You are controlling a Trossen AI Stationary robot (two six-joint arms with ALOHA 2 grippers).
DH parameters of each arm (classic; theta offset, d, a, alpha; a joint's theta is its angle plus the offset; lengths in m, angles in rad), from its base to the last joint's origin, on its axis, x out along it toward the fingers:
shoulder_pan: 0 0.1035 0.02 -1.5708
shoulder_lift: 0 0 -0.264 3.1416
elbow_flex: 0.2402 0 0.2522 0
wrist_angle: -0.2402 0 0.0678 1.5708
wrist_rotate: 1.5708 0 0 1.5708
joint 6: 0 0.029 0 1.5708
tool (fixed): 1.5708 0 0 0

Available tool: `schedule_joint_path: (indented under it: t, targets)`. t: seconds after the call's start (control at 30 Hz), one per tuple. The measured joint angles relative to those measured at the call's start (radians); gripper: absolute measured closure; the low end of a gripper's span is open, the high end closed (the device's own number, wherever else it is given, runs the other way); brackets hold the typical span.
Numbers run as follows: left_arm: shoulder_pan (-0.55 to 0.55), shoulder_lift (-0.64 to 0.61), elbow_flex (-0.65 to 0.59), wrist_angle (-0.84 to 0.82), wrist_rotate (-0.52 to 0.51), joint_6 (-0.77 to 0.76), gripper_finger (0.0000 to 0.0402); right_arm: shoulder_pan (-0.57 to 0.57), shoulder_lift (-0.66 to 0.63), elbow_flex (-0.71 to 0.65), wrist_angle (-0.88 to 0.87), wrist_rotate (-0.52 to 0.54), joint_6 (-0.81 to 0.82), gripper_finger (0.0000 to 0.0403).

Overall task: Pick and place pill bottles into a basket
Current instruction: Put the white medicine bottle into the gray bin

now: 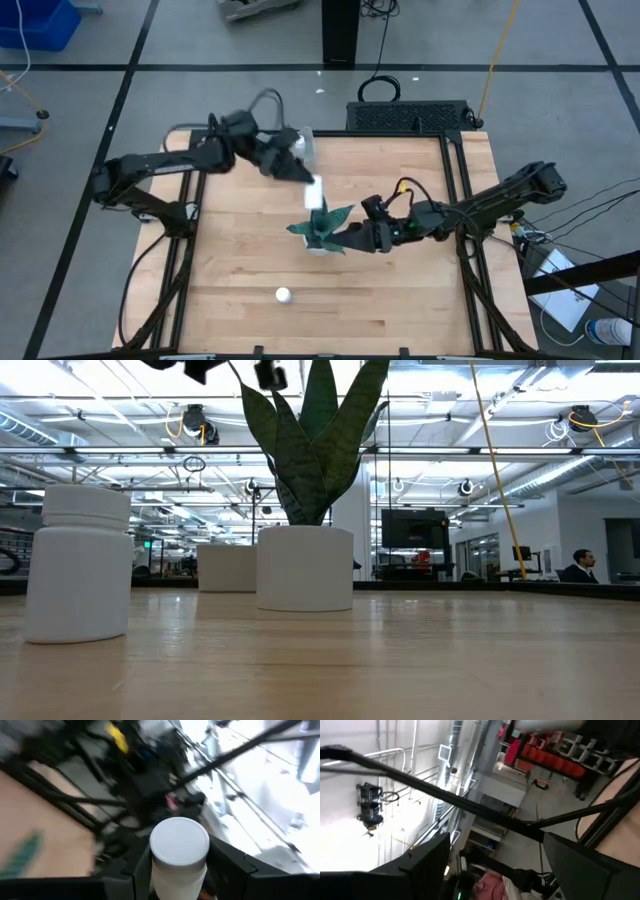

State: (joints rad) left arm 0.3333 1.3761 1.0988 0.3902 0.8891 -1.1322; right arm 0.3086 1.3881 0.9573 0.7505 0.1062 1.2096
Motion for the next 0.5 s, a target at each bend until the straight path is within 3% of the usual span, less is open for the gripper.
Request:
schedule_joint_path:
  t: [0.07,0.2,0.4,0.5]
  targets:
    - [0.063,-0.048,0.0,-0.097,-0.026,0.085,0.0239,0.008,-0.011,0.0,0.002,-0.001,-0.021,0.0088]
    - [0.178,-0.14,0.0,-0.326,-0.2,0.343,0.0239,0.017,-0.035,0.0,0.0,-0.003,-0.049,0.0092]
    - [0.275,-0.238,0.0,-0.623,-0.657,0.676,0.0239,0.02,-0.049,0.0,-0.005,-0.004,-0.078,0.0094]
    - [0.286,-0.245,0.0,-0.683,-0.87,0.796,0.0239,0.02,-0.049,0.0,-0.038,-0.005,-0.077,0.0094]
